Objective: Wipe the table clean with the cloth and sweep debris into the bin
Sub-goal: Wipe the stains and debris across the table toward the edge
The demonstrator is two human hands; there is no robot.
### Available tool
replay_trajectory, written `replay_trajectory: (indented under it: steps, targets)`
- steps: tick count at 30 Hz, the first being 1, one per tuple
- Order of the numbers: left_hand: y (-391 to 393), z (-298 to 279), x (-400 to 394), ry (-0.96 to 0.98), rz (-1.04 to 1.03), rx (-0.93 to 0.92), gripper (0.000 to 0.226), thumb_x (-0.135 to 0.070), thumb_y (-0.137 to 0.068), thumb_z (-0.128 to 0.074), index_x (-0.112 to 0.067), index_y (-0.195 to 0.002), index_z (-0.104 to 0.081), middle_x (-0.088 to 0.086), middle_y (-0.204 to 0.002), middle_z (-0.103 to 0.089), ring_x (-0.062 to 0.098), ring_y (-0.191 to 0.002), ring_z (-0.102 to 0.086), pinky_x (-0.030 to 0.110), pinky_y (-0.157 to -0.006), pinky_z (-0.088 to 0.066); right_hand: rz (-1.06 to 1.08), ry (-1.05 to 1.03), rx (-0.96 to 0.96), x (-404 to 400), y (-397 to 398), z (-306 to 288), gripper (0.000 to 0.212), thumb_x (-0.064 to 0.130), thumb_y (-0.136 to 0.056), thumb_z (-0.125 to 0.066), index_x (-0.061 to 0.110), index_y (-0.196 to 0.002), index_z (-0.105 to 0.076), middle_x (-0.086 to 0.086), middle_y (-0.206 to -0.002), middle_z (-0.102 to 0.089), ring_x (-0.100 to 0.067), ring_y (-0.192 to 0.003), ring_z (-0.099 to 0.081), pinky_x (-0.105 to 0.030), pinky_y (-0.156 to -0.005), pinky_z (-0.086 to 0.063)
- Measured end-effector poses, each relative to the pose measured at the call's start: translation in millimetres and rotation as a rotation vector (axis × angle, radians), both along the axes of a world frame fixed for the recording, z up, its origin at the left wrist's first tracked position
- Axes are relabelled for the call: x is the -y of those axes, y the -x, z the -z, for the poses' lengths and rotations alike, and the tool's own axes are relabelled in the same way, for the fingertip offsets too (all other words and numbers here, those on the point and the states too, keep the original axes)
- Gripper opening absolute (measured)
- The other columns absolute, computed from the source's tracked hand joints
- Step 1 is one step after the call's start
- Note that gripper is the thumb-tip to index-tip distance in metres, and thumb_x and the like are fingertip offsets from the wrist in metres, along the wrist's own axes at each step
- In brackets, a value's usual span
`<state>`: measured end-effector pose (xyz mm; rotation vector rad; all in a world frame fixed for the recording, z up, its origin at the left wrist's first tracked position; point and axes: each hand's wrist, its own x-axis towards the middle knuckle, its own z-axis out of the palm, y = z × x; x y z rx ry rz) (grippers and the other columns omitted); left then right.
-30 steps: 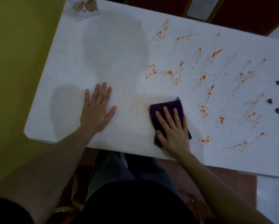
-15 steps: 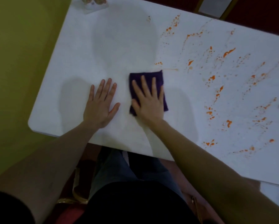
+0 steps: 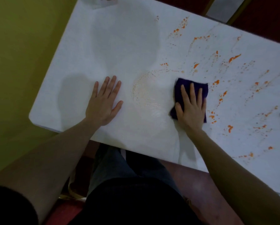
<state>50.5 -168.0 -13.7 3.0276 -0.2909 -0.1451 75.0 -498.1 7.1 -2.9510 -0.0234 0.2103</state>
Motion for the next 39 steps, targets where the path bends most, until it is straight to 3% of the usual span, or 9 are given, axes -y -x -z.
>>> replay_trajectory:
  steps: [3, 7, 12, 18, 21, 24, 29, 35, 39]
  targets:
    - [1.1, 0.2, 0.2, -0.002, -0.001, -0.008, 0.069, -0.051, -0.101, -0.019, -0.016, -0.159, -0.01, 0.006, -0.167, -0.005, 0.024, -0.154, -0.003, 0.052, -0.123, -0.006, 0.03, -0.01, -0.001, -44.8, -33.7, 1.1, 0.067, 0.049, -0.092, -0.033, 0.035, -0.155, -0.019, 0.0, -0.165, -0.012, -0.034, -0.151, -0.003, -0.055, -0.12, -0.005]
    - [1.9, -1.2, 1.1, -0.007, 0.0, -0.011, 0.069, -0.051, -0.1, -0.017, -0.016, -0.159, -0.009, 0.005, -0.167, -0.004, 0.024, -0.154, -0.002, 0.052, -0.123, -0.005, -0.217, -0.035, 0.019, -94.6, -10.9, -2.0, 0.066, 0.047, -0.092, -0.034, 0.032, -0.155, -0.024, -0.001, -0.164, -0.017, -0.035, -0.151, -0.007, -0.053, -0.121, -0.005]
    - [1.5, -1.3, 1.5, -0.001, -0.002, -0.005, 0.069, -0.051, -0.1, -0.016, -0.017, -0.159, -0.008, 0.005, -0.167, -0.004, 0.024, -0.154, -0.002, 0.052, -0.123, -0.005, -0.44, -0.062, 0.031, -53.5, 62.4, 1.5, 0.063, 0.044, -0.096, -0.04, 0.031, -0.155, -0.025, 0.0, -0.164, -0.016, -0.03, -0.152, -0.005, -0.051, -0.122, -0.008]
    - [0.9, -0.1, 0.2, 0.001, 0.002, 0.011, 0.068, -0.05, -0.101, -0.02, -0.016, -0.159, -0.012, 0.006, -0.167, -0.007, 0.024, -0.154, -0.004, 0.052, -0.123, -0.006, -0.299, 0.013, 0.024, 32.4, 58.0, -0.6, 0.066, 0.046, -0.093, -0.038, 0.031, -0.155, -0.024, 0.001, -0.164, -0.014, -0.028, -0.152, -0.006, -0.052, -0.121, -0.012]
    - [0.5, 0.1, -0.4, -0.004, 0.004, 0.005, 0.068, -0.05, -0.101, -0.02, -0.016, -0.159, -0.011, 0.006, -0.167, -0.006, 0.024, -0.154, -0.003, 0.053, -0.123, -0.006, -0.311, -0.005, 0.05, 24.0, 60.2, -0.7, 0.065, 0.044, -0.093, -0.038, 0.03, -0.155, -0.025, -0.001, -0.164, -0.015, -0.032, -0.151, -0.006, -0.054, -0.12, -0.011]
    - [0.5, 0.9, -0.8, -0.01, 0.003, 0.004, 0.068, -0.05, -0.101, -0.02, -0.016, -0.159, -0.01, 0.006, -0.167, -0.004, 0.024, -0.154, -0.002, 0.053, -0.123, -0.006, -0.472, -0.012, 0.076, -4.6, 70.7, 1.4, 0.063, 0.042, -0.093, -0.04, 0.028, -0.154, -0.03, -0.002, -0.163, -0.021, -0.034, -0.151, -0.01, -0.057, -0.119, -0.015]
    - [1.7, 2.0, -0.1, -0.004, 0.007, 0.017, 0.068, -0.05, -0.101, -0.02, -0.016, -0.159, -0.01, 0.005, -0.167, -0.004, 0.023, -0.154, -0.001, 0.052, -0.123, -0.006, -0.595, -0.071, 0.033, -60.7, 34.3, 2.5, 0.057, 0.043, -0.099, -0.034, 0.031, -0.154, -0.028, 0.0, -0.163, -0.021, -0.032, -0.151, -0.008, -0.052, -0.122, -0.008]
    - [1.5, 2.7, -0.8, 0.009, 0.004, -0.002, 0.068, -0.051, -0.102, -0.02, -0.017, -0.159, -0.007, 0.004, -0.167, -0.001, 0.022, -0.154, 0.001, 0.052, -0.123, -0.006, -0.332, 0.008, 0.001, -60.1, -63.7, 0.1, 0.067, 0.051, -0.088, -0.029, 0.036, -0.154, -0.026, 0.001, -0.163, -0.02, -0.03, -0.151, -0.013, -0.05, -0.12, -0.01]
    - [1.8, 2.4, -1.2, 0.005, -0.002, -0.008, 0.068, -0.051, -0.101, -0.018, -0.017, -0.159, -0.008, 0.005, -0.167, -0.002, 0.022, -0.154, 0.0, 0.051, -0.124, -0.005, -0.101, 0.022, 0.007, -9.2, -65.5, 1.2, 0.067, 0.051, -0.09, -0.027, 0.037, -0.155, -0.02, 0.003, -0.165, -0.014, -0.028, -0.152, -0.008, -0.052, -0.121, -0.009]
